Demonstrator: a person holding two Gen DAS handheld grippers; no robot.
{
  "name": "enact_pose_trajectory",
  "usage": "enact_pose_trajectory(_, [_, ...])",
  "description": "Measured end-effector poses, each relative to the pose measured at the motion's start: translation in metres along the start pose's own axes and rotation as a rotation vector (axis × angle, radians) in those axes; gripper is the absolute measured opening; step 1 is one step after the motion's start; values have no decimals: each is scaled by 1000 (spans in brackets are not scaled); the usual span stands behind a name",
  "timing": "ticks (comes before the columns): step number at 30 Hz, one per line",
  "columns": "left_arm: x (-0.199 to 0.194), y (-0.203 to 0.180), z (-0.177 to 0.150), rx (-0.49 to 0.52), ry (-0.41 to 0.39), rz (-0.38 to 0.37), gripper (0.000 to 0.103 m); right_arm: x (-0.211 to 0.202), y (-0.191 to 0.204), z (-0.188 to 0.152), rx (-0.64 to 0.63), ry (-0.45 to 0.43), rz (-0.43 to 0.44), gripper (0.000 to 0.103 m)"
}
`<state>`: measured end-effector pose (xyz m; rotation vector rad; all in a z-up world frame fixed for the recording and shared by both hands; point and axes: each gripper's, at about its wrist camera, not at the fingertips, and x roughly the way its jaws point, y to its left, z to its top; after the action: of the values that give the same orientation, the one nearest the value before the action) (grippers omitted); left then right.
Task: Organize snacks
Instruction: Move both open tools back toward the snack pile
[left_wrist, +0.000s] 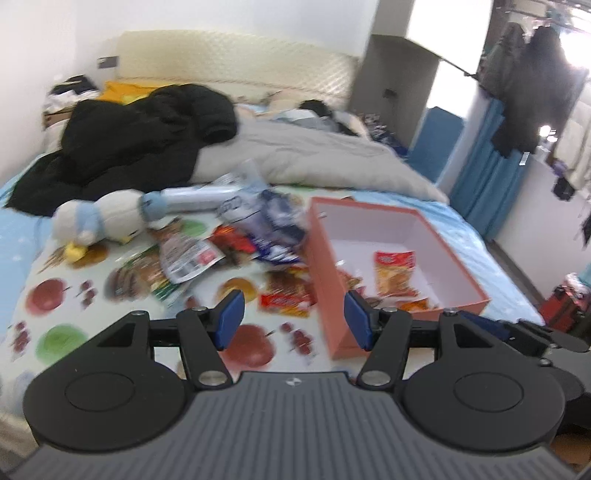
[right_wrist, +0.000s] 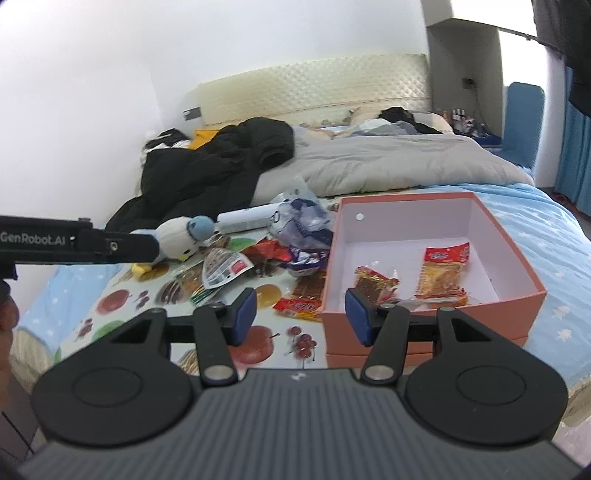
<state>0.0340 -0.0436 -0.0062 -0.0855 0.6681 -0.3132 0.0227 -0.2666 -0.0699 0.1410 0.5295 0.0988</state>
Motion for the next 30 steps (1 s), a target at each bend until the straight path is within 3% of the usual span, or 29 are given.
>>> enact_pose_trajectory(10, [-17, 44, -35, -96, 16, 62, 66, 0, 34, -23, -132, 35, -3, 56])
enact_pose_trajectory(13, [-19, 55, -42, -123, 8, 77, 74, 5, 46, -32, -195, 41, -15, 54])
enact_pose_trajectory(17, [-16, 71, -51, -170, 4, 88, 76, 15, 60, -43, -271, 68, -12, 54])
enact_pose_trajectory(26, [18, 110, -66, -287, 40, 89, 76, 55, 82, -60, -378, 126, -15, 46])
enact_pose_trajectory(30, [52, 129, -59, -322, 51, 67, 76, 83, 91, -59, -434, 129, -45, 46])
